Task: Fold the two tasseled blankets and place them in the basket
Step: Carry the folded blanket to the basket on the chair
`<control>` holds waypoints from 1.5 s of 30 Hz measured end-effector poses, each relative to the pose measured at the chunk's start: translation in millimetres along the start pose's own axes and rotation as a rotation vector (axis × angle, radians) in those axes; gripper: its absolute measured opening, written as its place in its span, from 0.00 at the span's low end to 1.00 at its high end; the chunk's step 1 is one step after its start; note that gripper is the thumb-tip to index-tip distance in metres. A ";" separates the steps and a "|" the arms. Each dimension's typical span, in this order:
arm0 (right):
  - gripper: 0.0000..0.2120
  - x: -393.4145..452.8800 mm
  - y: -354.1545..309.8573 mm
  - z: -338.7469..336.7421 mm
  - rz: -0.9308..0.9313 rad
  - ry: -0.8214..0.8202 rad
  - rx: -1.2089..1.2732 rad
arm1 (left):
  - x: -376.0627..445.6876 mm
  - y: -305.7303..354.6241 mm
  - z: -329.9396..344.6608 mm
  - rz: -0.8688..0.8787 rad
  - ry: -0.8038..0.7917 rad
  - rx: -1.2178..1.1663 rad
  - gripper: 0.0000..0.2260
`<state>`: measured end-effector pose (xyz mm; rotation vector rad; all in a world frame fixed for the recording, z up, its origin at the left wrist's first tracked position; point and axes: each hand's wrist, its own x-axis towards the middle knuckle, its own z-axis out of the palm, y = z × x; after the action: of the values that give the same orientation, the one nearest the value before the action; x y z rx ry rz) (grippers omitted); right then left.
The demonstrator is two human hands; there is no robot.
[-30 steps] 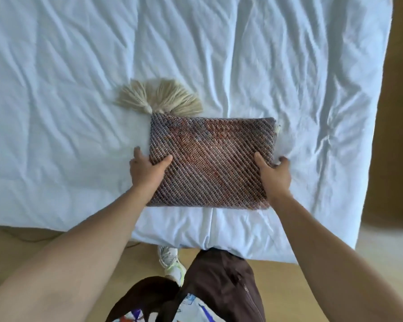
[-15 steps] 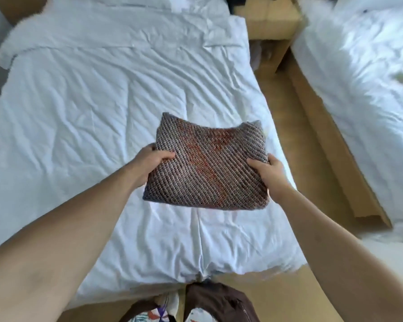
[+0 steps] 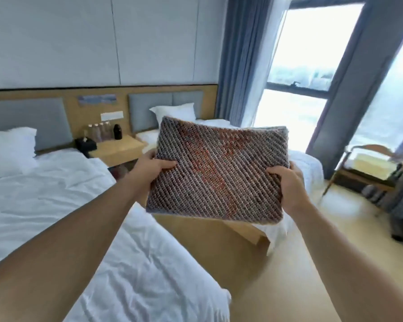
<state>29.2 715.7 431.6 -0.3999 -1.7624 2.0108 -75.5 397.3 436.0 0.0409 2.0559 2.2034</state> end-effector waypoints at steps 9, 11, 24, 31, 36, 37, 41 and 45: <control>0.23 88.7 -81.8 -234.8 -0.061 0.165 0.197 | 70.1 45.7 310.7 0.142 -0.311 -0.058 0.19; 0.25 113.6 -97.6 -293.3 -0.077 0.217 0.194 | 86.5 52.0 380.3 0.137 -0.370 -0.077 0.22; 0.19 291.1 -131.9 -534.3 -0.261 0.574 0.143 | 218.3 38.9 718.4 0.049 -0.668 -0.056 0.19; 0.17 449.2 -141.9 -602.7 -0.309 0.666 0.109 | 357.4 37.2 869.3 0.050 -0.819 -0.032 0.12; 0.18 569.3 -147.8 -647.6 -0.310 0.719 0.088 | 459.2 43.0 979.5 0.032 -0.920 -0.038 0.14; 0.18 590.3 -145.4 -660.0 -0.310 0.733 0.096 | 476.6 42.6 1001.6 0.026 -0.938 -0.041 0.15; 0.21 668.6 -128.2 -714.8 -0.284 0.778 0.132 | 531.8 28.6 1084.5 -0.013 -1.031 -0.049 0.15; 0.21 749.6 -106.4 -775.2 -0.281 0.778 0.150 | 586.7 0.6 1169.9 -0.037 -1.068 -0.056 0.18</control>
<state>-227.5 1767.7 471.6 -0.7187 -1.1031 1.4811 -532.5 1622.8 482.3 0.9281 1.3409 1.6027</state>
